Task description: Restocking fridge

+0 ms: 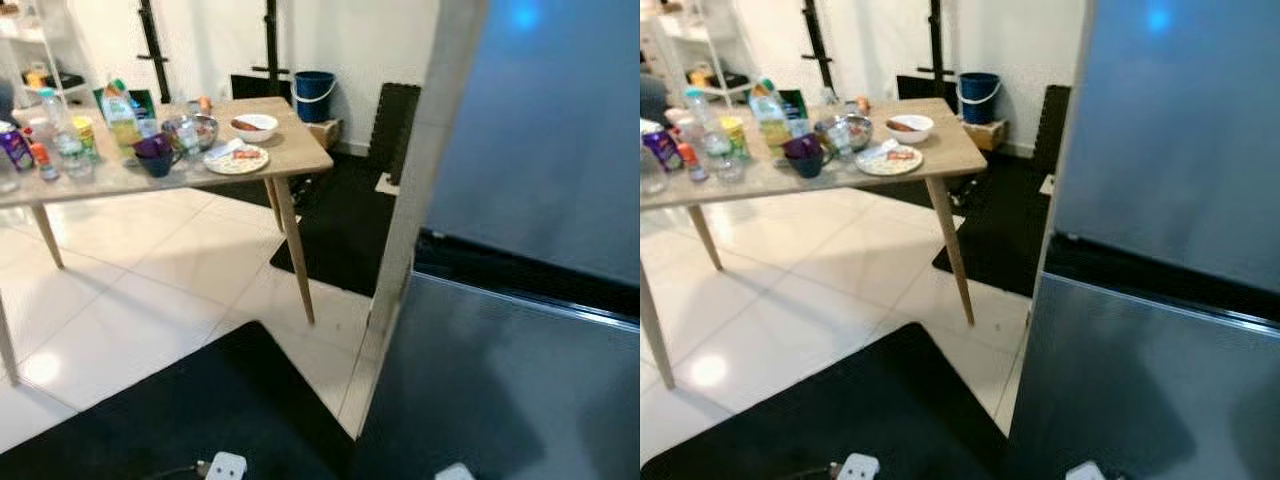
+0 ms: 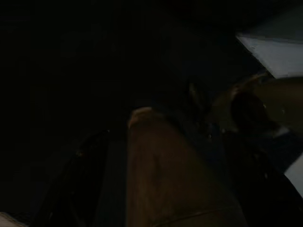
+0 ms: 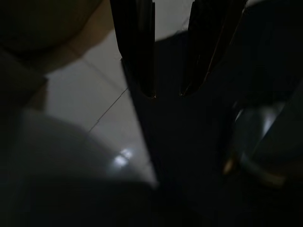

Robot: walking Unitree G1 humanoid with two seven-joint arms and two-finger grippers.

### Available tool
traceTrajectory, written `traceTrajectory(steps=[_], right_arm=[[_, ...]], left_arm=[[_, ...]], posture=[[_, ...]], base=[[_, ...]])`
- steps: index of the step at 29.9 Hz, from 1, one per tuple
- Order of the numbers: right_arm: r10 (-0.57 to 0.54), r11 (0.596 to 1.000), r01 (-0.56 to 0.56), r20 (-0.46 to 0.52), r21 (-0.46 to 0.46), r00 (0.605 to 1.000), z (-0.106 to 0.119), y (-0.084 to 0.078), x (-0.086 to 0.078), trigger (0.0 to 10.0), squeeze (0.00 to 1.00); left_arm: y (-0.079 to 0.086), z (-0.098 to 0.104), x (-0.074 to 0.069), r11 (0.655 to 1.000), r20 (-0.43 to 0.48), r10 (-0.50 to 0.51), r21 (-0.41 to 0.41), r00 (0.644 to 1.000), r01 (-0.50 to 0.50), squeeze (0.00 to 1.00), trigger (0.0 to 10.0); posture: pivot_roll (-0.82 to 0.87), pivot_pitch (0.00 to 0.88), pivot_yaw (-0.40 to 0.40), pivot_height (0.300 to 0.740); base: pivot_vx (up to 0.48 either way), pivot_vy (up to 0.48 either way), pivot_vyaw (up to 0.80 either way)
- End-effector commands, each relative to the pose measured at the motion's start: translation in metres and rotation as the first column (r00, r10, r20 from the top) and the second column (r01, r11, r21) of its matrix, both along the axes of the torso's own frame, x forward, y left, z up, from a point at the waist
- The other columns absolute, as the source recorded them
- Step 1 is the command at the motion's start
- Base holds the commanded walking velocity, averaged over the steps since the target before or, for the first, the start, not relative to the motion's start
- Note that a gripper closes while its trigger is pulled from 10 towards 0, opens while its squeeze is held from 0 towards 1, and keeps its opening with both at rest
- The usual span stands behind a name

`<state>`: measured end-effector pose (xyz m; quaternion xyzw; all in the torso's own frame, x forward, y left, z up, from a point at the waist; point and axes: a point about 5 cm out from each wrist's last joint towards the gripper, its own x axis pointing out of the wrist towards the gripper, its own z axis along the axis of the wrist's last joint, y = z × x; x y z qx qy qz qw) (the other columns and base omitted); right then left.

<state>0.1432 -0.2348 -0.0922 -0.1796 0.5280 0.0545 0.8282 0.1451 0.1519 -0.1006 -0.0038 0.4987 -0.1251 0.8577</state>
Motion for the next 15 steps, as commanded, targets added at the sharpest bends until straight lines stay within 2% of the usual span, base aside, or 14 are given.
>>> traceTrajectory(steps=[1,15], right_arm=[[-0.025,1.000,0.025,-0.034,0.010,0.999,-0.0048,0.0024,-0.0114,10.0,0.00],[-0.031,0.999,0.032,-0.042,0.008,0.999,-0.0051,0.0013,-0.0128,10.0,0.00]], left_arm=[[-0.0036,-0.0021,-0.0052,1.000,-0.020,0.005,-0.014,1.000,-0.005,0.00,10.0],[-0.0096,0.0011,0.0022,0.998,0.017,-0.055,-0.019,0.998,0.055,0.00,10.0]], posture=[[-0.06,0.000,-0.014,0.740],[-0.06,0.000,-0.015,0.740]], base=[[0.000,0.000,-0.79],[0.000,0.000,-0.79]])
